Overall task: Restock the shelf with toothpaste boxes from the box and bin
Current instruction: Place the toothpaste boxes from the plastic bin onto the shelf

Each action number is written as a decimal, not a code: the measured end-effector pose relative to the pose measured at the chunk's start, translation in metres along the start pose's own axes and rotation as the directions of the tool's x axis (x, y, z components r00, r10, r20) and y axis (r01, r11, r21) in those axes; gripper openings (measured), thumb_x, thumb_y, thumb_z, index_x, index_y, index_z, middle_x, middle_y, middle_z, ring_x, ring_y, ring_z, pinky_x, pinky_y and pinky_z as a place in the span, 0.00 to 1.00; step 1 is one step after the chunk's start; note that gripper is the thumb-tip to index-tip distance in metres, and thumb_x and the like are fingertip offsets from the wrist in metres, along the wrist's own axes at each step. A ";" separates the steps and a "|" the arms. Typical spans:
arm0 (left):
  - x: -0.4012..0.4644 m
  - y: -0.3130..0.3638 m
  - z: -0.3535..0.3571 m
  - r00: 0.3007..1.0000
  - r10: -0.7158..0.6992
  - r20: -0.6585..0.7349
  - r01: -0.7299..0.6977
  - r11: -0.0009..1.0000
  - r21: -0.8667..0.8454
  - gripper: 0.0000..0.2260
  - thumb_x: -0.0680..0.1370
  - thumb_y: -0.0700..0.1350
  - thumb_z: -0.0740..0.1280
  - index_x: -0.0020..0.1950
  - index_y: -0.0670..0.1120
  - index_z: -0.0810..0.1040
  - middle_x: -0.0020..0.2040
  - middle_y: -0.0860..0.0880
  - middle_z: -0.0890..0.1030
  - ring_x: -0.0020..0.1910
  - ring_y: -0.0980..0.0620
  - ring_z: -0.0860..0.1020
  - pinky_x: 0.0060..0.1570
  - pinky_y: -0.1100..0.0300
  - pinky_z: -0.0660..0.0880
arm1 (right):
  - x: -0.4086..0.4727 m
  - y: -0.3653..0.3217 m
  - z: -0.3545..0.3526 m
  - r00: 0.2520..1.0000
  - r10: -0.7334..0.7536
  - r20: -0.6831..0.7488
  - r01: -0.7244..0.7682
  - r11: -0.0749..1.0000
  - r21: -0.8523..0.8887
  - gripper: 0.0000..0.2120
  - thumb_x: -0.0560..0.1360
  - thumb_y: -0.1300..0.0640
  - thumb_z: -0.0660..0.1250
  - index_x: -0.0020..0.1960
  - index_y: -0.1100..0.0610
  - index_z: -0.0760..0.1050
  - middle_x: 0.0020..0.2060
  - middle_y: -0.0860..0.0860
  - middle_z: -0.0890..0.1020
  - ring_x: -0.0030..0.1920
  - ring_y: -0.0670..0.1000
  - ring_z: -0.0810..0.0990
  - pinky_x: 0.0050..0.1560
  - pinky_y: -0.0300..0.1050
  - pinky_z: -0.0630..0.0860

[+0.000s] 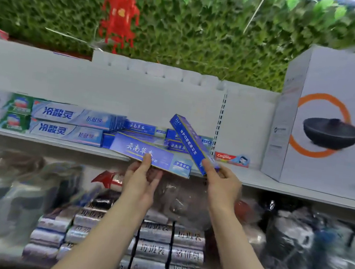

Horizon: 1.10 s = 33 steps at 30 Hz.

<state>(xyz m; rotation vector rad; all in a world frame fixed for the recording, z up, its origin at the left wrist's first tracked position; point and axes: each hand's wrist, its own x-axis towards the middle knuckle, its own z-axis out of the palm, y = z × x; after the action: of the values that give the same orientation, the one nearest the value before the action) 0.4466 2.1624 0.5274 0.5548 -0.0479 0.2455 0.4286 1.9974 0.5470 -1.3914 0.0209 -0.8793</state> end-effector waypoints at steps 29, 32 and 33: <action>0.063 0.040 0.027 0.922 0.387 -0.003 -0.321 0.769 0.552 0.26 0.79 0.48 0.71 0.73 0.41 0.67 0.63 0.46 0.75 0.55 0.51 0.77 0.57 0.59 0.72 | 0.064 0.007 0.076 0.962 -0.035 0.269 0.011 0.996 0.088 0.12 0.71 0.63 0.77 0.51 0.50 0.83 0.43 0.45 0.84 0.46 0.42 0.82 0.50 0.40 0.80; 0.076 0.055 0.012 0.771 0.619 0.149 -0.451 0.365 0.814 0.25 0.82 0.51 0.65 0.76 0.45 0.65 0.71 0.47 0.69 0.68 0.50 0.70 0.70 0.54 0.65 | 0.074 0.013 0.095 0.969 -0.027 0.247 0.012 0.998 0.061 0.13 0.71 0.63 0.78 0.54 0.52 0.83 0.44 0.46 0.83 0.48 0.42 0.81 0.51 0.39 0.78; 0.082 0.057 0.006 0.747 0.620 0.240 -0.475 0.246 0.845 0.21 0.82 0.52 0.62 0.74 0.47 0.68 0.71 0.48 0.69 0.70 0.50 0.67 0.72 0.53 0.62 | 0.076 0.016 0.100 0.968 -0.018 0.249 0.007 0.999 0.044 0.13 0.71 0.63 0.78 0.54 0.52 0.83 0.44 0.46 0.83 0.48 0.41 0.81 0.51 0.39 0.77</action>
<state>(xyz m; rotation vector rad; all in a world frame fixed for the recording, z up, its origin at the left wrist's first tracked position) 0.5126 2.2234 0.5712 1.5953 0.0368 1.0762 0.5397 2.0388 0.5925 -1.4545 -0.1981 -0.7054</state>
